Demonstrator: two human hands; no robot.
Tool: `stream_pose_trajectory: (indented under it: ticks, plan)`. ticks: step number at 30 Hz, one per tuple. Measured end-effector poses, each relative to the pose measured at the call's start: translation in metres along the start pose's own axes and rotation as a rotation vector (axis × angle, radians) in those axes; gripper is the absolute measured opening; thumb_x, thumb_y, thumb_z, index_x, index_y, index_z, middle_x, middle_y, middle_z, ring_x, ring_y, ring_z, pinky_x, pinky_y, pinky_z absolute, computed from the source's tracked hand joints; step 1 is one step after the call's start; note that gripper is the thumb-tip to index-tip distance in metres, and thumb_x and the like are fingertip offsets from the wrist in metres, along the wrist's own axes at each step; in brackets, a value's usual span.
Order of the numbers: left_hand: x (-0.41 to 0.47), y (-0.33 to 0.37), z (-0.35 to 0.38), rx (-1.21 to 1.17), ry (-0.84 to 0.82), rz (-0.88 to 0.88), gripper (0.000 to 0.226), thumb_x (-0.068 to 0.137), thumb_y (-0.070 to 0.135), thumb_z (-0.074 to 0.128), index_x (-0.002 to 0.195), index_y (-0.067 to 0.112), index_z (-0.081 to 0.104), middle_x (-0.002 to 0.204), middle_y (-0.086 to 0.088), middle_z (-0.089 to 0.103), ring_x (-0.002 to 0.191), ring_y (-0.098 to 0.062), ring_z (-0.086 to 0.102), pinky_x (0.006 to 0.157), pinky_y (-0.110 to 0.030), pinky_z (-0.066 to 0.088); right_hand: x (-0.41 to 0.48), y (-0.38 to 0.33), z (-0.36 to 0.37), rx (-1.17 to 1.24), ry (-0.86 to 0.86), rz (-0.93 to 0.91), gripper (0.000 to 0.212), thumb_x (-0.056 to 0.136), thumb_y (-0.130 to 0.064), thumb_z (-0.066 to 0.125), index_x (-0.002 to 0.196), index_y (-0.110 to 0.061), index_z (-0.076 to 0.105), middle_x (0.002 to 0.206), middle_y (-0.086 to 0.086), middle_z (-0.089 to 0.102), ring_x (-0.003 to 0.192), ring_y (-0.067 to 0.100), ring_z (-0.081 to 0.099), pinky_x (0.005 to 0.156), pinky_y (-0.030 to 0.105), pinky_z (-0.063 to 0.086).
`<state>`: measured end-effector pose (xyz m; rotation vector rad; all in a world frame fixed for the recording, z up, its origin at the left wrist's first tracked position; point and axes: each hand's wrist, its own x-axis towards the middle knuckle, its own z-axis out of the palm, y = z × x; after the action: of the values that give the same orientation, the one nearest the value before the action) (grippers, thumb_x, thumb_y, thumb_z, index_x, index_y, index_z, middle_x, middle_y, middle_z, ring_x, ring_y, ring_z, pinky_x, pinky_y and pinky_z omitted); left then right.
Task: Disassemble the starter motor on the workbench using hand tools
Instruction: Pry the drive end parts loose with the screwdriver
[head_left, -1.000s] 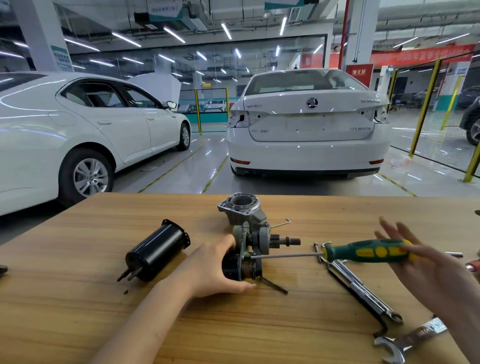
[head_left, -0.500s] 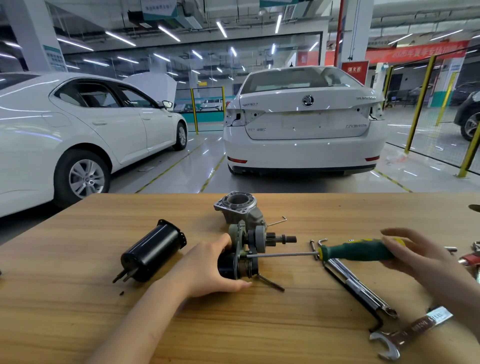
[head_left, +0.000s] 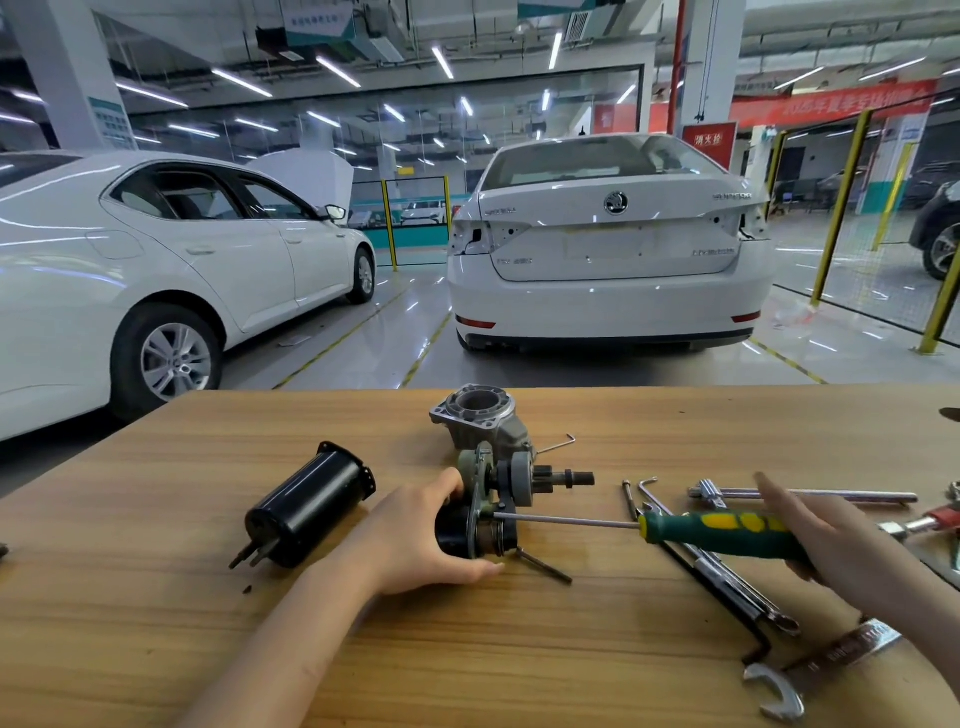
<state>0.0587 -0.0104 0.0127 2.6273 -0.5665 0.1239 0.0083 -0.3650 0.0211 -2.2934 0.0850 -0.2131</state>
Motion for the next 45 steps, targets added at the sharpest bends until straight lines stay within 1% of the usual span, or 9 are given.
stream_pose_trajectory:
  ticks: [6,12,18,21,31,36,38,41,45]
  plan:
    - [-0.001,0.001,0.0,0.018,0.007,0.014,0.063,0.048,0.077,0.062,0.092,0.037,0.043,0.088,0.014,0.059,0.082,-0.003,0.056,0.076,-0.031,0.051,-0.001,0.007,-0.009,0.156,0.095,-0.104,0.016,0.07,-0.041,0.066,0.085,-0.037,0.068,0.075,-0.002,0.069,0.068,0.017,0.063,0.057,0.025,0.051]
    - [-0.001,0.001,-0.001,-0.014,0.0,-0.011,0.063,0.048,0.076,0.065,0.091,0.035,0.045,0.087,0.013,0.06,0.081,-0.004,0.057,0.074,-0.031,0.052,0.004,-0.008,0.009,1.239,-0.062,0.07,0.021,0.077,-0.03,0.053,0.083,-0.026,0.073,0.093,0.013,0.07,0.068,0.015,0.069,0.054,0.019,0.054]
    - [0.0,0.0,-0.001,-0.047,-0.008,-0.027,0.064,0.048,0.075,0.067,0.092,0.034,0.047,0.089,0.013,0.062,0.082,-0.003,0.058,0.076,-0.033,0.053,-0.001,-0.001,0.0,0.377,-0.027,0.156,0.085,0.069,-0.079,0.021,0.094,-0.011,0.065,0.043,0.011,0.054,0.028,0.011,0.038,0.03,0.014,0.025]
    - [0.0,0.0,-0.001,-0.031,-0.013,-0.016,0.064,0.049,0.076,0.066,0.094,0.035,0.046,0.09,0.014,0.062,0.083,-0.003,0.058,0.076,-0.032,0.053,-0.001,-0.001,-0.002,0.285,0.058,0.067,0.089,0.064,-0.072,0.056,0.1,0.01,0.06,0.041,0.002,0.04,0.025,0.007,0.033,0.03,0.009,0.024]
    - [-0.001,0.001,-0.001,-0.035,0.003,-0.02,0.064,0.048,0.076,0.065,0.093,0.035,0.046,0.087,0.015,0.061,0.081,-0.001,0.057,0.074,-0.029,0.052,-0.006,0.015,-0.02,0.336,-0.203,-0.108,0.053,0.065,-0.03,0.069,0.108,-0.056,0.057,0.099,-0.004,0.072,0.087,0.009,0.067,0.072,0.021,0.054]
    - [-0.002,0.001,-0.001,-0.02,-0.014,-0.011,0.064,0.049,0.076,0.064,0.095,0.036,0.045,0.09,0.015,0.06,0.083,-0.001,0.056,0.075,-0.029,0.052,0.003,0.005,-0.001,1.128,-0.289,0.0,0.033,0.083,-0.018,0.048,0.106,-0.011,0.069,0.129,0.021,0.055,0.11,0.03,0.06,0.09,0.032,0.051]
    - [-0.002,0.002,-0.002,-0.026,-0.008,-0.015,0.064,0.049,0.076,0.065,0.094,0.035,0.045,0.09,0.014,0.06,0.084,-0.003,0.056,0.075,-0.03,0.052,0.003,-0.009,0.005,1.083,-0.155,-0.085,0.059,0.097,-0.034,0.026,0.122,0.015,0.046,0.144,0.028,0.019,0.134,0.04,0.024,0.115,0.035,0.02]
    - [-0.002,0.002,-0.003,-0.045,-0.002,-0.027,0.061,0.05,0.074,0.067,0.092,0.034,0.046,0.089,0.014,0.061,0.083,-0.003,0.058,0.076,-0.031,0.052,-0.002,0.001,0.01,0.754,-0.213,0.05,0.083,0.09,-0.061,0.02,0.095,0.013,0.056,0.092,0.032,0.067,0.078,0.04,0.067,0.07,0.042,0.052]
    - [-0.002,0.002,-0.003,-0.039,0.006,-0.039,0.061,0.049,0.075,0.067,0.09,0.036,0.046,0.087,0.015,0.062,0.082,-0.002,0.058,0.077,-0.029,0.05,0.005,0.001,0.005,0.285,-0.055,0.109,0.065,0.084,-0.06,0.028,0.056,-0.006,0.053,0.034,0.005,0.048,0.027,0.012,0.039,0.047,0.028,0.033]
